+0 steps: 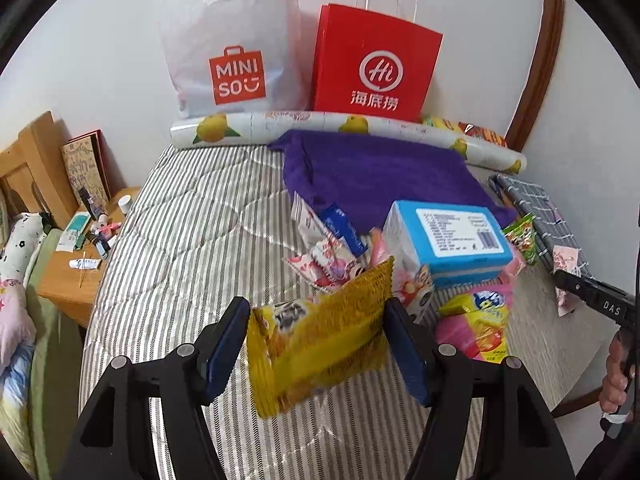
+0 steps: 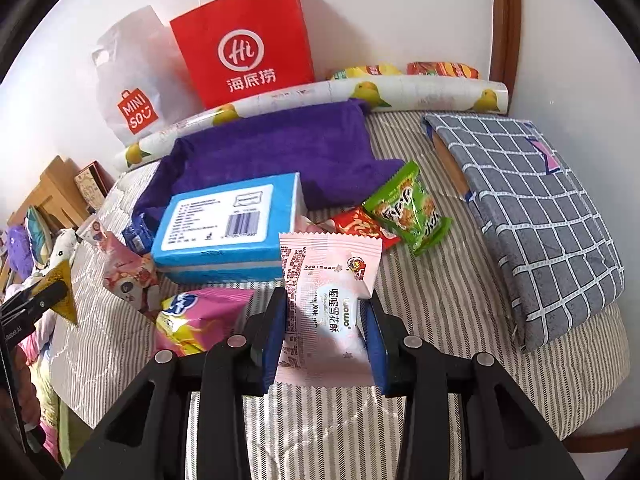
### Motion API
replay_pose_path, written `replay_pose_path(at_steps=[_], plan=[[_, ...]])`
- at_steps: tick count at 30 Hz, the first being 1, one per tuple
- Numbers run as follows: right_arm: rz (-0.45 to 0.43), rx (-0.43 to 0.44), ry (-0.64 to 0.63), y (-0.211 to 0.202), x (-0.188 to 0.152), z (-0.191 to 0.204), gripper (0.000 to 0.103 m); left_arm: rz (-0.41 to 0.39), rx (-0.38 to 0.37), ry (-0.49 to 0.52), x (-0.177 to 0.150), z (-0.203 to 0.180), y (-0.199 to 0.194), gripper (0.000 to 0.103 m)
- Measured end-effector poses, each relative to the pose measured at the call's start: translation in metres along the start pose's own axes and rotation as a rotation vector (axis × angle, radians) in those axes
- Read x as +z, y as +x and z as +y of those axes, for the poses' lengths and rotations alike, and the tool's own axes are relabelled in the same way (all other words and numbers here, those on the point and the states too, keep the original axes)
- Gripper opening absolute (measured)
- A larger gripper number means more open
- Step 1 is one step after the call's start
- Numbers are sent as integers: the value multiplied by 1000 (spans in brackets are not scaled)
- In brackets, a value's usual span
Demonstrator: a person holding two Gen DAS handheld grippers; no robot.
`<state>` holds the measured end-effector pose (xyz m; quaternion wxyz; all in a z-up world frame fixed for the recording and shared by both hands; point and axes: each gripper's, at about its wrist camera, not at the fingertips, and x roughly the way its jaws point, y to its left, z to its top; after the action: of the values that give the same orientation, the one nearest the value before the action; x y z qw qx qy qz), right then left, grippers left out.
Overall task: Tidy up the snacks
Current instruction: 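Lift the pink packet with the right tool while the left tool grasps the yellow chip bag, then carry both packets onto the purple towel and open both tools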
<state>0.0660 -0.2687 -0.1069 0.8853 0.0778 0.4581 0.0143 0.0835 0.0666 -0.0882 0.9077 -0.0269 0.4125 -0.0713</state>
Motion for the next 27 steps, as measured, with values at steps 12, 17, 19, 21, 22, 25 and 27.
replay_pose_path(at_steps=[12,17,19,21,22,25,27], plan=[[-63,12,-25,-23,22,17,37,-35,-44,22,27,-17,-9,66],[-85,6,-36,-29,37,22,37,-57,-41,38,49,-27,-11,66],[-93,-1,-35,-31,44,22,37,-59,-39,40,56,-31,-10,66],[-96,-7,-32,-30,50,21,37,-60,-34,44,62,-35,-7,66],[-98,-7,-31,-30,54,21,37,-60,-32,45,67,-37,-4,66],[-109,-9,-32,-30,66,20,37,-59,-36,34,77,-39,3,66],[-114,-11,-35,-30,73,19,37,-55,-42,24,85,-40,8,66]])
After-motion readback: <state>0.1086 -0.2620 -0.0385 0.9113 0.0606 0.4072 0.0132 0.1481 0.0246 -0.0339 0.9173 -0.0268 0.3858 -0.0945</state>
